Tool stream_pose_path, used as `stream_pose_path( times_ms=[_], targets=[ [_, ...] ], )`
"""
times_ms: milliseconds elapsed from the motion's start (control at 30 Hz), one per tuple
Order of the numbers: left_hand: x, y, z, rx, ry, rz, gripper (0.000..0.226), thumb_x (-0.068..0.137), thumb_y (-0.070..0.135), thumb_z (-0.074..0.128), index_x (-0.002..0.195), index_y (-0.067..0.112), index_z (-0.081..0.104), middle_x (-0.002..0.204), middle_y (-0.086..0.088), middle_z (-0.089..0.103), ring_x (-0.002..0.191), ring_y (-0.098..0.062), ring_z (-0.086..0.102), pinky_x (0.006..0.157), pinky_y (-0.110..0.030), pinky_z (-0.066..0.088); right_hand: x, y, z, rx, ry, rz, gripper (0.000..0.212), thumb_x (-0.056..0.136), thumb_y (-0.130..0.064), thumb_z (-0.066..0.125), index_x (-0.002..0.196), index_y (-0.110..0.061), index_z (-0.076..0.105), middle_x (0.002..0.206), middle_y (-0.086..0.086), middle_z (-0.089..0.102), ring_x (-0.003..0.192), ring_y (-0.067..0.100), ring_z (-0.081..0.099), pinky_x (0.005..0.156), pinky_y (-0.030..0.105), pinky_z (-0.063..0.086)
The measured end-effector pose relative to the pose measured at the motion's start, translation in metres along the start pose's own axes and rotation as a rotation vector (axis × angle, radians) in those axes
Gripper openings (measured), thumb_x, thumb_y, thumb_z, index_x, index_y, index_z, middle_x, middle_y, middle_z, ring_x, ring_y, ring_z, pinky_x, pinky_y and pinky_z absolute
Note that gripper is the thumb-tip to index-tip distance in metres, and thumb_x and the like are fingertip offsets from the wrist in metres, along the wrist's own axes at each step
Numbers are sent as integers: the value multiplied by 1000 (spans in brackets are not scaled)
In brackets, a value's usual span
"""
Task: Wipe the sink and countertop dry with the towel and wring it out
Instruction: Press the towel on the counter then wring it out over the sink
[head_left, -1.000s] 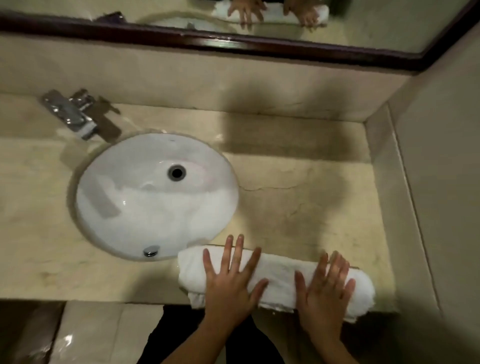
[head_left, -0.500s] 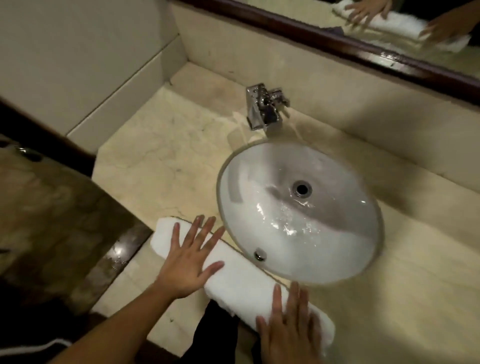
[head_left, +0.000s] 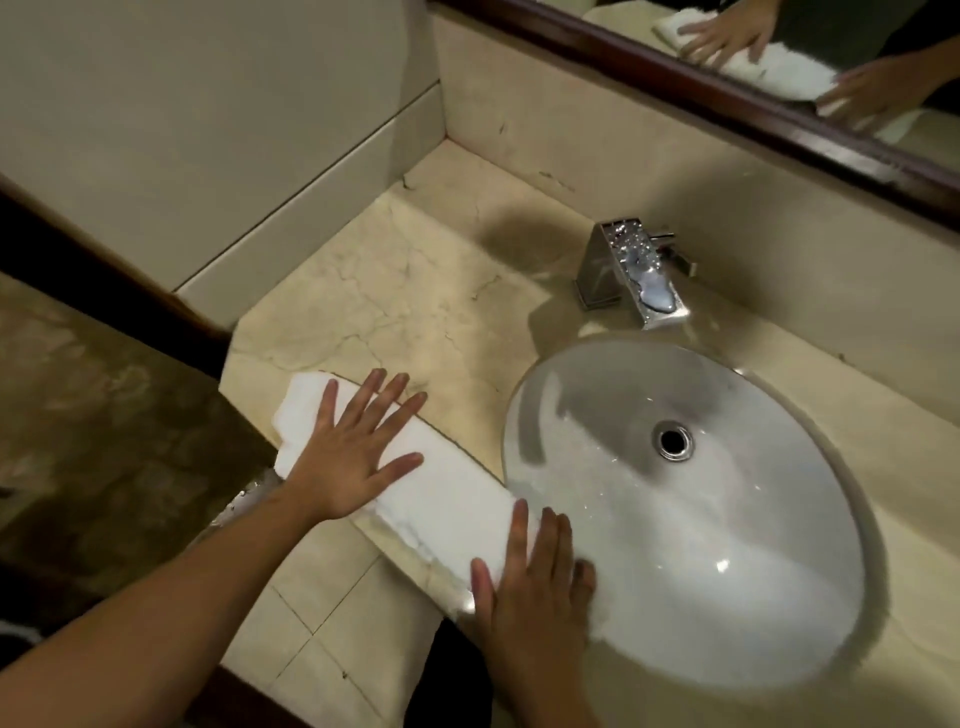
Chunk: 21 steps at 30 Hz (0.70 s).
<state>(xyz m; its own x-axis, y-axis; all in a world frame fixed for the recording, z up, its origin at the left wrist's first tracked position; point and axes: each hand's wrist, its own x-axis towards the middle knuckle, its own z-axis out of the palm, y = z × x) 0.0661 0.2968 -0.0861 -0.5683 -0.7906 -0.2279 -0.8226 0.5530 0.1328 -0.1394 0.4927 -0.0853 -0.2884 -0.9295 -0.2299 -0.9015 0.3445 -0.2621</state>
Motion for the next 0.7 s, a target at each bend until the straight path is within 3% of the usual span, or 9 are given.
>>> stream_pose_path(
  times_ms=[67,133,233,367,467,533,600,633,700],
  targets=[
    [0,-2,-4,13,-9,26,76,100,74,19,164,38,-2,173,7,-10,159,-21,-15,121,-70,-1,2,12,-6,-21,-19,-78,91,91,-78,35,156,-15,38,138,18,58,125,37,59,109,67,34],
    [-5,0,-4,33,-52,139,84,96,81,24,164,37,0,174,3,-5,159,-25,-12,117,-76,0,5,30,-14,-36,-77,-161,112,82,-93,31,157,-10,37,131,12,61,114,33,62,106,63,40],
    [-8,0,-4,122,-119,359,104,83,93,32,165,32,12,172,-8,18,160,-31,8,112,-82,4,18,39,-35,-75,-183,-240,118,79,-96,35,156,-7,35,110,7,63,90,28,62,75,43,56],
    [-1,4,-16,136,-145,455,119,72,101,37,162,23,30,156,-12,45,151,-33,35,113,-80,10,33,39,-66,35,-446,-205,74,86,-79,47,137,-26,42,119,3,66,104,30,66,83,40,50],
    [7,28,-24,97,-143,541,119,72,99,41,158,18,36,151,-10,49,148,-31,39,114,-78,12,52,42,-110,234,-389,-94,45,84,-67,62,107,-29,60,104,0,73,96,23,67,77,36,49],
    [15,48,-21,4,-127,509,105,77,83,53,159,19,34,144,-8,53,144,-28,44,117,-75,11,66,42,-146,348,-316,-55,39,82,-64,70,90,-27,63,91,-4,73,87,15,66,75,36,49],
    [25,69,-20,-249,-100,457,85,86,57,59,161,32,27,141,-3,57,139,-24,50,126,-58,9,74,45,-185,382,-308,-57,33,82,-56,73,86,-25,63,86,-6,70,83,11,65,76,39,51],
    [30,77,-28,-400,-119,408,79,87,45,61,158,44,26,142,-1,58,136,-22,54,128,-40,13,77,51,-201,377,-313,-55,30,83,-53,74,87,-25,64,85,-7,69,83,10,64,77,39,51],
    [44,99,-64,-512,-163,313,75,83,27,67,147,54,37,141,8,59,127,-15,59,109,-14,31,74,73,-234,350,-306,-48,28,81,-51,76,88,-27,63,86,-9,68,83,7,62,77,37,51]
  ],
)
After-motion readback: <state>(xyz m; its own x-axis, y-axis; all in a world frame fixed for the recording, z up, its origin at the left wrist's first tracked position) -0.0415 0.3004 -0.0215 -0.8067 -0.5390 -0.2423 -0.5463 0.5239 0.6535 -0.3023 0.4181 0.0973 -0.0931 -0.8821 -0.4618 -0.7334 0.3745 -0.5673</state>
